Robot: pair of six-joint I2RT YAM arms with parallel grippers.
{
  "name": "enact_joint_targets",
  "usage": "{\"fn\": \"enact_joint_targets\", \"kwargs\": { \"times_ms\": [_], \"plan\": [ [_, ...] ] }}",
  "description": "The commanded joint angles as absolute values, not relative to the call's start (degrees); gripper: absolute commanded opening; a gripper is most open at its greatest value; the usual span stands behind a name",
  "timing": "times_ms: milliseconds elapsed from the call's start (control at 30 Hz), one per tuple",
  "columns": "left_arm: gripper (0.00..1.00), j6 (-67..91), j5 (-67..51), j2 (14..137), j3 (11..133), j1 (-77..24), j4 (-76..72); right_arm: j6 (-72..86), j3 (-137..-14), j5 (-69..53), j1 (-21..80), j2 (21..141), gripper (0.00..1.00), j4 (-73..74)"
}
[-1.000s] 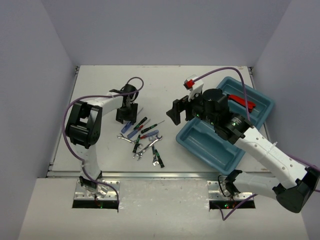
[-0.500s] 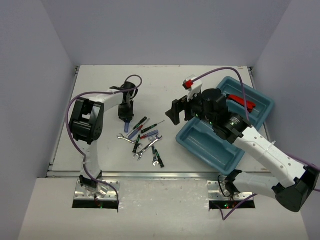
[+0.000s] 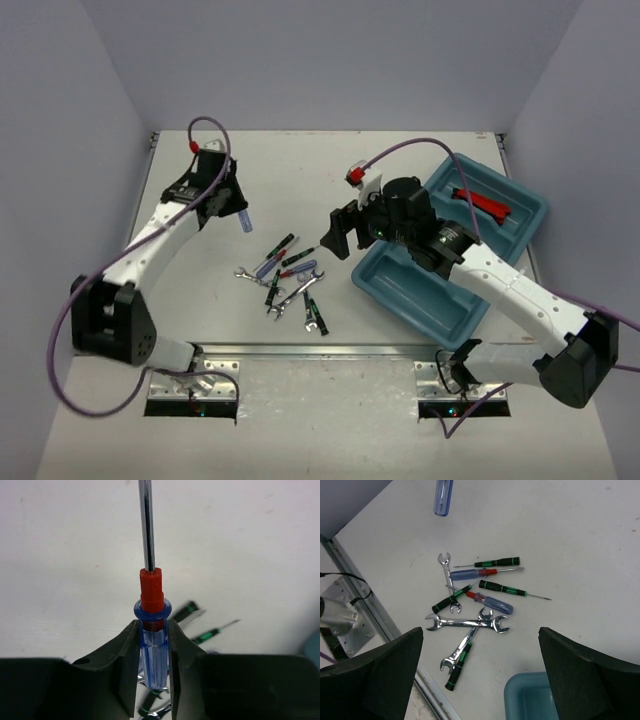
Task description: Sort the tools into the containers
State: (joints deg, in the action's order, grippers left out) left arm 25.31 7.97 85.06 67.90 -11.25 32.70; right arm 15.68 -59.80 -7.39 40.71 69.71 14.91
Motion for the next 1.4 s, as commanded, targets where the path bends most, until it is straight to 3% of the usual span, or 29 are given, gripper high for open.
{"fn": "enact_joint_targets", "kwargs": {
  "times_ms": [0, 133, 467, 733, 867, 900, 933, 967, 1000, 1033, 1067, 1200, 1267, 1367],
  "plan": [
    [0.0, 31.76, -2.61, 70.54, 60.34, -11.78, 18.83, 16.67, -59.42, -16.51, 40.96, 68.54, 0.96, 9.52],
    [0.0, 39.69, -15.14, 57.85, 49.39, -13.34, 3.98, 16.83, -62.29, -29.2, 42.21, 75.69, 0.87, 7.19],
    [0.0, 47.41, -21.58, 49.92, 42.2, -15.6, -4.93, 17.22, -72.27, -24.71, 47.72, 88.11, 0.78, 2.3],
    [0.0, 48.1, -23.34, 47.91, 37.78, -16.08, -8.57, 20.74, -80.33, -22.42, 48.53, 94.35, 0.42, 2.53],
    [0.0, 47.75, -23.91, 47.03, 38.3, -16.08, -8.64, 19.65, -81.96, -20.6, 48.6, 95.69, 0.01, 5.26],
    [0.04, 47.07, -23.66, 47.02, 38.81, -16.08, -8.12, 18.86, -82.41, -19.26, 48.6, 95.71, 0.0, 6.42],
    [0.17, 45.39, -23.23, 46.68, 40.0, -16.08, -6.25, 17.24, -82.64, -18.28, 48.6, 95.64, 0.0, 7.32],
    [0.56, 43.95, -21.12, 46.45, 41.11, -16.08, -4.24, 15.76, -82.64, -16.99, 48.6, 95.37, 0.0, 9.49],
    [0.85, 42.57, -19.04, 46.21, 42.43, -16.08, -2.15, 14.22, -82.49, -15.33, 48.6, 94.95, 0.0, 11.48],
    [0.96, 40.08, -15.52, 46.14, 45.0, -16.08, 2.41, 11.91, -81.91, -10.77, 48.3, 94.13, 0.0, 13.75],
    [1.0, 37.16, -10.95, 46.22, 48.19, -16.08, 8.09, 8.96, -81.16, -5.78, 47.71, 93.1, 0.0, 16.26],
    [1.0, 27.73, 10.86, 46.23, 60.7, -16.08, 32.6, -2.75, -77.1, 8.61, 41.29, 87.49, 0.0, 26.36],
    [1.0, 25.51, 16.49, 43.82, 59.87, -16.08, 35.56, -8.17, -73.9, 16.31, 36.8, 84.5, 0.0, 30.49],
    [1.0, 21.72, 13.82, 38.63, 54.5, -16.08, 34.98, -19.98, -66.77, 20.97, 28.92, 78.49, 0.0, 30.77]
  ]
}}
